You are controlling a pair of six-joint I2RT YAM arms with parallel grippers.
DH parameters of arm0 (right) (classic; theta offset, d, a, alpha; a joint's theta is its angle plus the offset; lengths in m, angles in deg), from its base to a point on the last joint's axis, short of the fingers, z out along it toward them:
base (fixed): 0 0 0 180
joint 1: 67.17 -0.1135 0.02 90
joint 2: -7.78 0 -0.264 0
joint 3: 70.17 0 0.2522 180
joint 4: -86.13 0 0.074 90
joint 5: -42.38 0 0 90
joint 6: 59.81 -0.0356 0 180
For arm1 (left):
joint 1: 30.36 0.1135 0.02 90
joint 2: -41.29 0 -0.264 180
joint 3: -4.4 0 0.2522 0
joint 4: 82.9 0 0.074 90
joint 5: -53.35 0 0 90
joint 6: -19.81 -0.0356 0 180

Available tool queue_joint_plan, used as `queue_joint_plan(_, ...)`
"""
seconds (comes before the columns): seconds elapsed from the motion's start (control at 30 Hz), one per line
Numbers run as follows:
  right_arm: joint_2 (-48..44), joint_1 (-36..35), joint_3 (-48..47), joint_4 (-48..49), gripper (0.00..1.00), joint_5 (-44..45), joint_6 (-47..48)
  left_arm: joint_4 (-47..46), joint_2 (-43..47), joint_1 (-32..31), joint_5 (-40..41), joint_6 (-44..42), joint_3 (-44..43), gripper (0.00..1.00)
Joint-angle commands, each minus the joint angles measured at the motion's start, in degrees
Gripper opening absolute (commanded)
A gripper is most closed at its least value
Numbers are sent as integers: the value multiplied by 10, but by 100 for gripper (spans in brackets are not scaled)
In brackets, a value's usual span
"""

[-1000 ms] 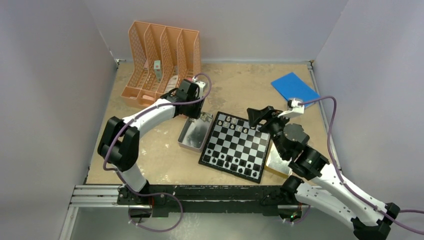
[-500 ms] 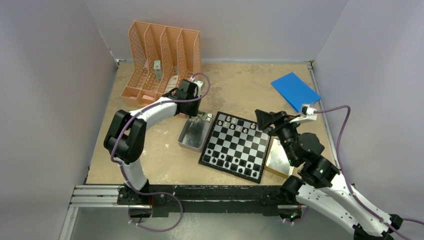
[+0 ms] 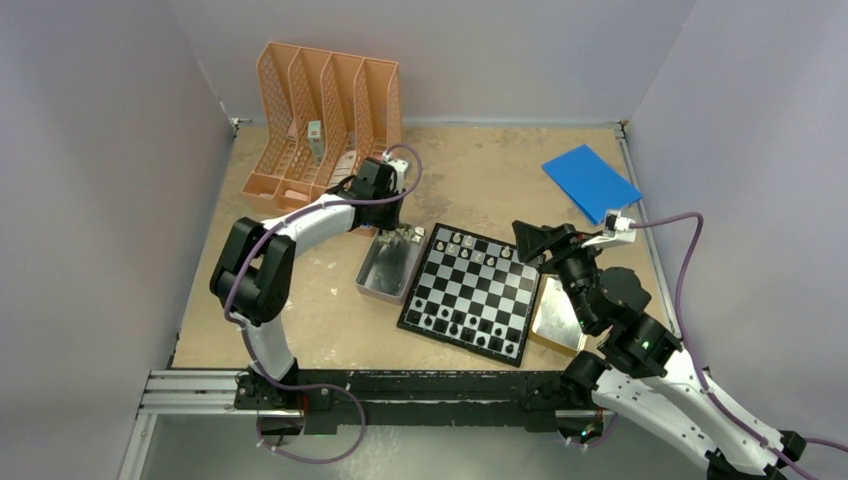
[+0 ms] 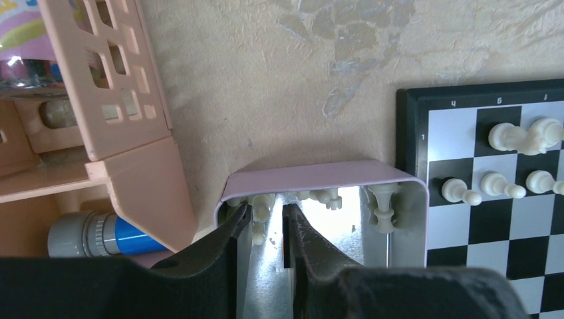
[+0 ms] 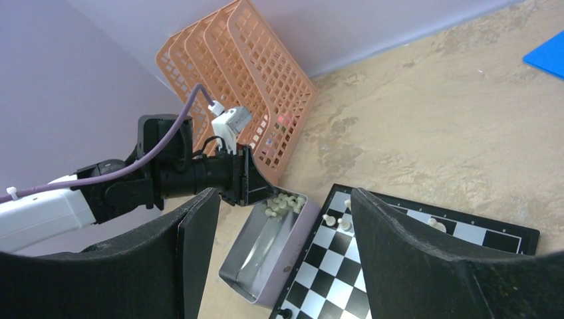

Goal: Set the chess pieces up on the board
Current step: Pick up the chess piece from the storage box.

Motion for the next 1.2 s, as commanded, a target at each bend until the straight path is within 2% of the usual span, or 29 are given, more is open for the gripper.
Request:
queue_joint_plan(0.0, -1, -2, -9, 13, 75, 7, 11, -15, -5, 2, -2, -12, -10, 23)
queue_joint_plan(0.37, 10, -2, -12, 14, 75, 9, 11, -23, -15, 2, -7, -16, 0, 23)
queue_joint_plan(0.87, 4, -2, -12, 11, 75, 14, 13, -14, -34, 2, -12, -15, -6, 29)
queue_joint_plan(1.17, 1, -2, -9, 14, 75, 13, 13, 10, -18, 2, -23, -17, -20, 18)
